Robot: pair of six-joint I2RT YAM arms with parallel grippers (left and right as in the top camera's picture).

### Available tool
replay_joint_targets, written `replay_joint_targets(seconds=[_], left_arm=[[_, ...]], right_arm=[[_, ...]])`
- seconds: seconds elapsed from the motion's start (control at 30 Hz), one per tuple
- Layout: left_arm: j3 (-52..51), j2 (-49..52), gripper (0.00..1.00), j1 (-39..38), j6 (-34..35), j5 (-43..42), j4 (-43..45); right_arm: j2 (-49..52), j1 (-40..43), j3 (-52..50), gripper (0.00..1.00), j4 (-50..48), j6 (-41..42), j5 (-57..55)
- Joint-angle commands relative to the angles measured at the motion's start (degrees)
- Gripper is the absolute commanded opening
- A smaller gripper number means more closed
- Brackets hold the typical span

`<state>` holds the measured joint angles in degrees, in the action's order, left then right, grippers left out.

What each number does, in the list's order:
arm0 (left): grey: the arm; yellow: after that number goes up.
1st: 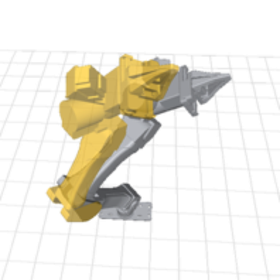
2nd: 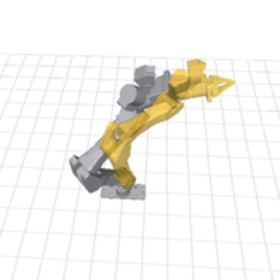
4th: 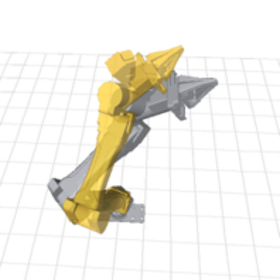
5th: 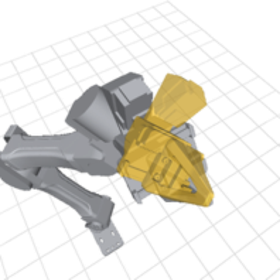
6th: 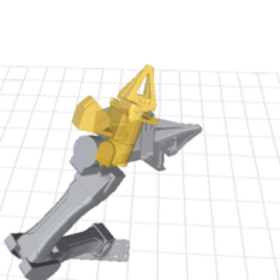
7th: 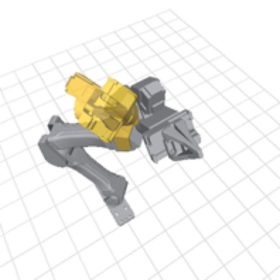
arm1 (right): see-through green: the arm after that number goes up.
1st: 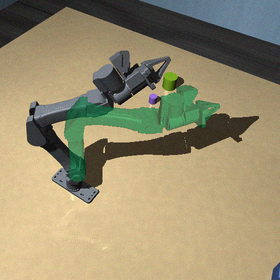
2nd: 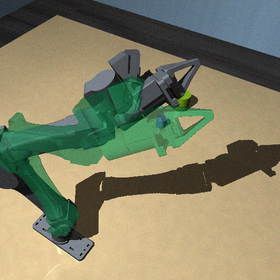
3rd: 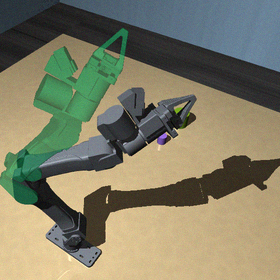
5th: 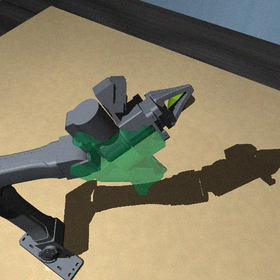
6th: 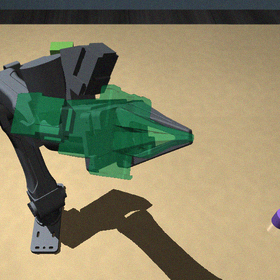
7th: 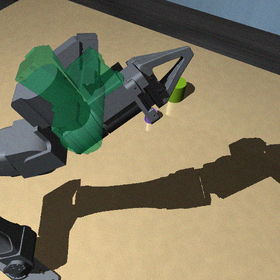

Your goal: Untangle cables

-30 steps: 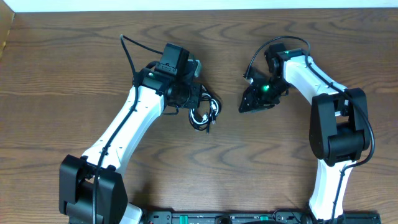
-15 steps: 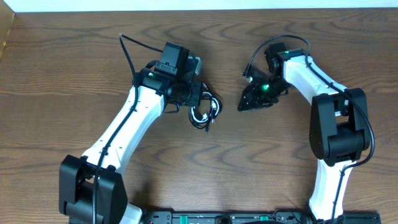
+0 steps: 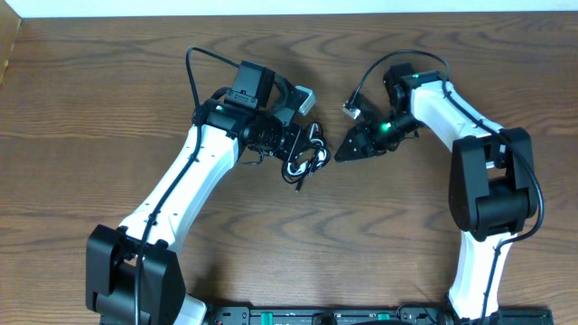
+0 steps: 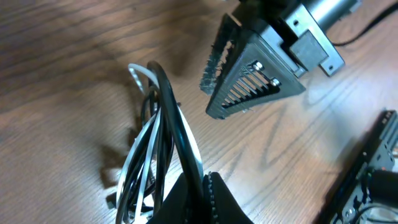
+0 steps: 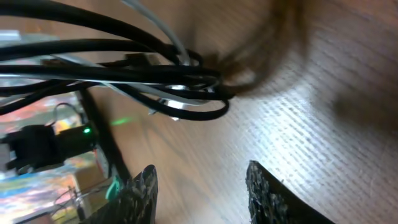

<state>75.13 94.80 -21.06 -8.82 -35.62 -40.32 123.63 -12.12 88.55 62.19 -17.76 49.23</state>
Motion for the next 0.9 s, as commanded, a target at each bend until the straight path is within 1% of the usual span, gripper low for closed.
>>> replay_joint_targets(seconds=[0.0,0.17,0.27,0.33,0.4,0.47,0.53,0.6,0.67,0.7,0.73,0.87], left_arm=[[0.52,-0.09,0.08,0.11,-3.19,-2.97,0.17],[0.52,-0.09,0.08,0.09,-3.02,-2.97,0.33],[0.52,-0.09,0.08,0.09,-2.91,-2.97,0.52],[0.52,-0.09,0.08,0.09,-2.32,-2.93,0.90],[0.52,-0.09,0.08,0.15,0.44,-2.73,1.92],[0.52,-0.09,0.08,0.15,4.79,-2.69,3.76],[0.52,-0.09,0.07,0.22,9.11,-2.69,5.53],[0.52,-0.09,0.08,0.63,15.15,-2.75,8.57],[0.52,-0.11,0.07,1.16,18.78,-2.82,10.91],[0.52,-0.15,0.07,1.51,20.61,-3.15,12.07],[0.52,-0.20,0.08,1.88,21.27,-4.39,12.98],[0.52,-0.22,0.07,3.96,21.42,-15.39,17.16]], right_arm=[[0.66,0.46,0.24,0.44,0.83,-4.61,7.19],[0.66,0.46,0.24,0.45,1.51,-4.57,14.14],[0.66,0.24,0.22,0.36,1.86,-4.57,18.14],[0.66,0.24,0.20,0.35,1.97,-4.61,20.33],[0.66,0.22,0.20,0.36,1.64,-4.81,22.56],[0.66,0.17,0.20,0.40,1.42,-6.16,26.95],[0.66,0.26,0.20,0.42,1.40,-6.80,31.26],[0.66,0.48,0.20,0.42,-0.02,-6.78,36.63],[0.66,0.68,0.20,0.43,-2.14,-6.67,40.24],[0.66,0.81,0.24,0.43,-3.63,-5.95,40.24],[0.66,0.94,0.24,0.44,-4.74,-5.88,40.24],[0.66,1.62,0.24,0.45,-6.40,-6.36,40.24]])
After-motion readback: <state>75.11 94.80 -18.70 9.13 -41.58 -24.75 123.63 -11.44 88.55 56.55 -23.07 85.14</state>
